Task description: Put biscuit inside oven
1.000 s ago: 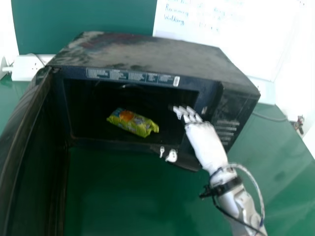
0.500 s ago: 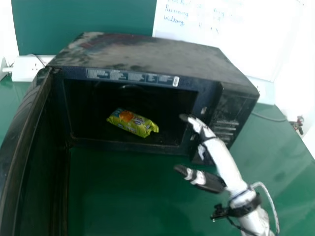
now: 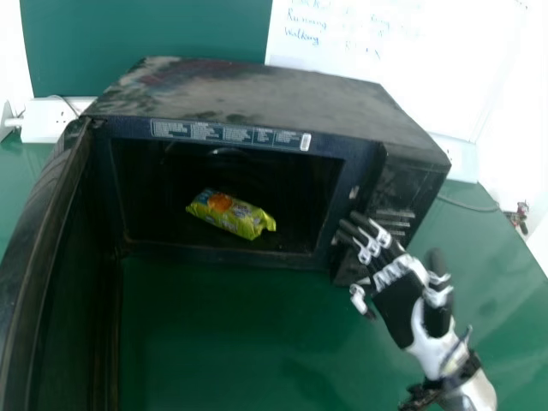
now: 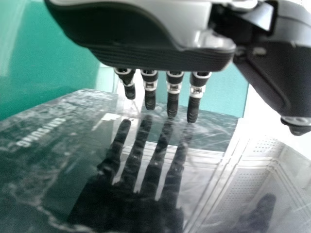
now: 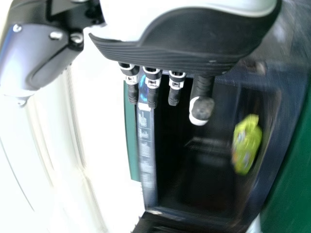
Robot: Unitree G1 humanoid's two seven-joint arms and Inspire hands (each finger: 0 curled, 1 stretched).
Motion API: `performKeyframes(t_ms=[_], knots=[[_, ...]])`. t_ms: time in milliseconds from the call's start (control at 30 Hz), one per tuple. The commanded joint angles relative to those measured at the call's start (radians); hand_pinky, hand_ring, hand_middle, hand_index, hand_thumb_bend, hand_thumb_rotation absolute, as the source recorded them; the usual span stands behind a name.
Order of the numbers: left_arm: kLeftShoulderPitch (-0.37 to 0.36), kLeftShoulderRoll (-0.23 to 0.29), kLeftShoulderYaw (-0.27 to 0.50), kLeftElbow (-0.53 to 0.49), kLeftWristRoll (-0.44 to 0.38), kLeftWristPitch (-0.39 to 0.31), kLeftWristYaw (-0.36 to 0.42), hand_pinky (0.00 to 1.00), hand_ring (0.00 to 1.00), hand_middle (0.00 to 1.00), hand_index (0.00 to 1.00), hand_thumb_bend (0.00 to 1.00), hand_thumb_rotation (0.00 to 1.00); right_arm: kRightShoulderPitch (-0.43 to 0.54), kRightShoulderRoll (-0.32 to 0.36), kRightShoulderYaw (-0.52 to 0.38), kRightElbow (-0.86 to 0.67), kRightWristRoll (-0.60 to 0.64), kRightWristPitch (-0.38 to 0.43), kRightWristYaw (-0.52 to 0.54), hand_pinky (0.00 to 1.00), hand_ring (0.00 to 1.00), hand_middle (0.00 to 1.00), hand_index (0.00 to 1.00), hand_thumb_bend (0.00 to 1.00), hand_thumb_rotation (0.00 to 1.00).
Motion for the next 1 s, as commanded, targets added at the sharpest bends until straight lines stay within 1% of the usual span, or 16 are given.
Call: performKeyframes(t_ms=[0, 67, 100, 167, 200, 267, 333, 400, 467, 500, 600, 733, 800, 833, 967], knots=[[0.005, -0.005, 0.0, -0.005, 0.0, -0.005, 0.008, 0.87, 0.99, 1.0, 0.94, 1.0, 1.0, 0.04, -0.015, -0.059, -0.05, 0.094, 0.123, -0.018, 0.0, 1.0, 1.0, 1.0, 1.0, 0.94], [0.003, -0.005, 0.001, -0.005, 0.003, -0.009, 0.011, 0.86, 0.99, 1.0, 0.96, 1.0, 1.0, 0.054, -0.034, -0.105, -0.094, 0.168, 0.235, -0.051, 0.0, 1.0, 1.0, 1.0, 1.0, 0.95], [0.002, -0.007, 0.002, -0.002, 0.007, -0.017, 0.01, 0.87, 1.0, 1.0, 0.97, 1.0, 1.0, 0.054, -0.046, -0.127, -0.111, 0.192, 0.282, -0.064, 0.0, 1.0, 1.0, 1.0, 1.0, 0.95], [0.0, -0.01, 0.002, 0.002, -0.003, -0.021, 0.006, 0.85, 1.0, 1.0, 0.97, 1.0, 1.0, 0.053, -0.064, -0.169, -0.126, 0.247, 0.366, -0.069, 0.0, 1.0, 1.0, 1.0, 1.0, 0.95], [-0.001, -0.011, 0.003, 0.002, -0.01, -0.019, 0.007, 0.89, 1.0, 1.0, 0.99, 1.0, 1.0, 0.052, -0.073, -0.191, -0.124, 0.278, 0.408, -0.067, 0.0, 1.0, 1.0, 1.0, 1.0, 0.94], [-0.002, -0.013, 0.003, 0.004, -0.01, -0.021, 0.007, 0.92, 1.0, 1.0, 1.0, 1.0, 1.0, 0.047, -0.085, -0.232, -0.111, 0.323, 0.469, -0.054, 0.0, 1.0, 1.0, 1.0, 1.0, 0.94], [-0.003, -0.013, 0.003, 0.002, -0.011, -0.018, 0.009, 0.94, 1.0, 1.0, 1.0, 1.0, 1.0, 0.041, -0.086, -0.267, -0.1, 0.344, 0.504, -0.043, 0.0, 1.0, 0.99, 0.99, 1.0, 0.93], [-0.007, -0.014, 0.005, 0.012, -0.014, -0.029, 0.002, 0.96, 1.0, 1.0, 1.0, 1.0, 1.0, 0.039, -0.091, -0.296, -0.094, 0.344, 0.526, -0.028, 0.0, 1.0, 0.99, 1.0, 1.0, 0.94], [-0.011, -0.019, 0.008, 0.025, -0.004, -0.05, -0.003, 0.96, 1.0, 1.0, 1.0, 1.0, 1.0, 0.036, -0.093, -0.319, -0.083, 0.341, 0.543, -0.01, 0.0, 1.0, 1.0, 1.0, 1.0, 0.94], [-0.013, -0.019, 0.01, 0.03, 0.007, -0.059, 0.0, 0.97, 1.0, 1.0, 1.0, 1.0, 1.0, 0.035, -0.095, -0.327, -0.077, 0.337, 0.55, -0.001, 0.0, 1.0, 0.99, 1.0, 1.0, 0.94], [-0.02, -0.022, 0.008, 0.047, 0.032, -0.09, 0.006, 1.0, 1.0, 1.0, 1.0, 1.0, 1.0, 0.036, -0.105, -0.343, -0.069, 0.304, 0.558, 0.023, 0.0, 1.0, 0.98, 1.0, 1.0, 0.94], [-0.024, -0.023, 0.0, 0.065, 0.028, -0.107, -0.001, 1.0, 1.0, 1.0, 1.0, 1.0, 1.0, 0.033, -0.132, -0.351, -0.052, 0.254, 0.562, 0.081, 0.0, 1.0, 0.99, 1.0, 1.0, 0.93], [-0.025, -0.024, -0.005, 0.074, 0.034, -0.118, -0.006, 1.0, 1.0, 1.0, 1.0, 1.0, 1.0, 0.037, -0.147, -0.356, -0.047, 0.221, 0.553, 0.109, 0.0, 1.0, 1.0, 1.0, 1.0, 0.92], [-0.027, -0.024, -0.007, 0.077, 0.038, -0.125, -0.008, 0.98, 1.0, 1.0, 1.0, 1.0, 1.0, 0.038, -0.155, -0.357, -0.04, 0.2, 0.542, 0.135, 0.0, 1.0, 1.0, 1.0, 1.0, 0.93], [-0.034, -0.03, -0.007, 0.107, 0.063, -0.179, -0.021, 1.0, 1.0, 1.0, 1.0, 1.0, 1.0, 0.031, -0.16, -0.381, -0.009, 0.151, 0.512, 0.202, 0.0, 1.0, 1.0, 1.0, 1.0, 0.94]])
